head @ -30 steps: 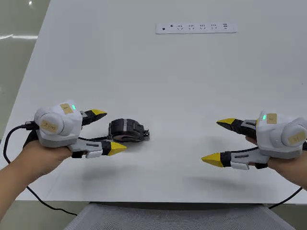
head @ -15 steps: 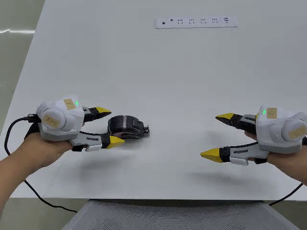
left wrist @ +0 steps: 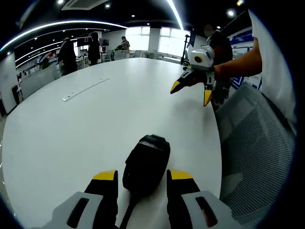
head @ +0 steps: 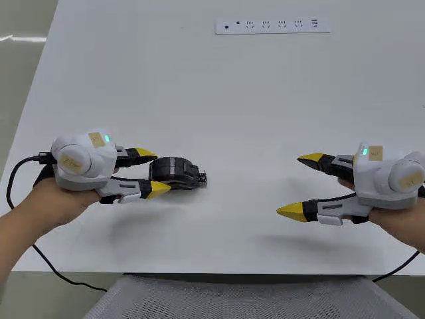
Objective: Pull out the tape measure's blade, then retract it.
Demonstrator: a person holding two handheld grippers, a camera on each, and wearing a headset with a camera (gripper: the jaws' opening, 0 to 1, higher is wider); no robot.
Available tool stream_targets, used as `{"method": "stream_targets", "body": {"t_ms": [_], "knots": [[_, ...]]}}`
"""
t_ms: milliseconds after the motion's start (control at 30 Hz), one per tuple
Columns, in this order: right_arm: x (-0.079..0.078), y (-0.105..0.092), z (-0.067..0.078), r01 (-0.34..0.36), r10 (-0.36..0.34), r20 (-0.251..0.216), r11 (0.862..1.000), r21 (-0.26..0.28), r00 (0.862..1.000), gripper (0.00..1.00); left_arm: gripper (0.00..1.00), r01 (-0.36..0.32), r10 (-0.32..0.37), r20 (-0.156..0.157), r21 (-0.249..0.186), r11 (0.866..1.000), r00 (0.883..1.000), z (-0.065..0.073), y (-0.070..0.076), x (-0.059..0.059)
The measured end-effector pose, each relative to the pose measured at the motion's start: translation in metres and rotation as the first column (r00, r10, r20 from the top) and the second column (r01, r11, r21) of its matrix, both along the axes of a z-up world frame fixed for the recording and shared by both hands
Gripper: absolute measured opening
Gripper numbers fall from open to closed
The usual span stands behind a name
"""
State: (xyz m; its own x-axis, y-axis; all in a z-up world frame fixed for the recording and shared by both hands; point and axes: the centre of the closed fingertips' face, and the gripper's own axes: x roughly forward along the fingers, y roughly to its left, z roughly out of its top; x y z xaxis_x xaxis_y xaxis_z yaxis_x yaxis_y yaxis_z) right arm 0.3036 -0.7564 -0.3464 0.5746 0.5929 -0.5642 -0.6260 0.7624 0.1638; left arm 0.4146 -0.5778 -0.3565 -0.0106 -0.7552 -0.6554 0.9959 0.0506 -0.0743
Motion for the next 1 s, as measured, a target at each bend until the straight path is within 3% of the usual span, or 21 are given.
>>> {"method": "stream_targets", "body": {"t_ms": [233,1000], "knots": [[0.0011,0.0003,0.0003,-0.001,0.001,0.002,1.0,0.0,1.0,0.7,0.34,0.022,-0.022,0.024,0.01,1.0,0.999,0.0,-0.0006,0.0008],[0.0053,0.0064,-0.0005,-0.026,0.026,0.009,1.0,-0.005,1.0,0.68,0.29,0.071,-0.072,0.035,0.031,0.997,0.997,-0.0009,-0.0013,-0.0014]]}}
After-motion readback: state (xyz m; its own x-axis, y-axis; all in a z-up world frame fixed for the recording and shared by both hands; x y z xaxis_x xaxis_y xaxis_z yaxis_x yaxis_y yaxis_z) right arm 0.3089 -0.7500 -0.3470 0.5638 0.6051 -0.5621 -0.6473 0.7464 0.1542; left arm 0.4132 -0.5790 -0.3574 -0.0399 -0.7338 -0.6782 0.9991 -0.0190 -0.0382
